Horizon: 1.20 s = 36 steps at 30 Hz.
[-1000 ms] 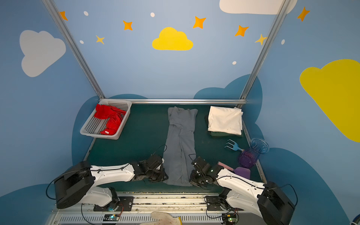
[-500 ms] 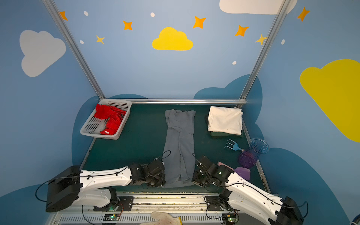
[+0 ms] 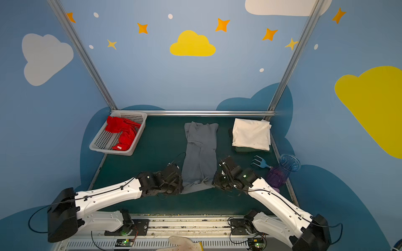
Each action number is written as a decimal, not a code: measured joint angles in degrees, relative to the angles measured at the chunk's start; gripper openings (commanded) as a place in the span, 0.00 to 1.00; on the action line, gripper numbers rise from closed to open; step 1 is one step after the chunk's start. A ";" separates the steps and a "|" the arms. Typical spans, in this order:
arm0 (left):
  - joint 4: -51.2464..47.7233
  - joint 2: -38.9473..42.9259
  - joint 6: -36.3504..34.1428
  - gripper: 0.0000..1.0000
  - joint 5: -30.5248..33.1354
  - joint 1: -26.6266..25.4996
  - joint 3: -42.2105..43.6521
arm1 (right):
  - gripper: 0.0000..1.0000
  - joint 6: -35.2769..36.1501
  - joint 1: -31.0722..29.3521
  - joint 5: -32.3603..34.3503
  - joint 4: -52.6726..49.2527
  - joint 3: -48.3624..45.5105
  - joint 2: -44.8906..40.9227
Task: Fold and stack the t-shirts
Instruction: 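Fold the held near end over toward the far end with both grippers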
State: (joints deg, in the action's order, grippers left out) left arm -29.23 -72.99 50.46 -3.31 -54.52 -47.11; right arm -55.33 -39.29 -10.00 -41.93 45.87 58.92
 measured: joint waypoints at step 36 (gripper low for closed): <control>3.39 -35.19 -13.84 0.05 -13.05 22.88 -28.22 | 0.00 19.65 18.27 -7.06 8.24 23.67 41.57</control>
State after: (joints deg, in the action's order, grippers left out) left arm -25.85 -108.18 36.62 -16.36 -31.64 -75.33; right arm -35.68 -21.02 -17.06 -33.69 69.54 100.49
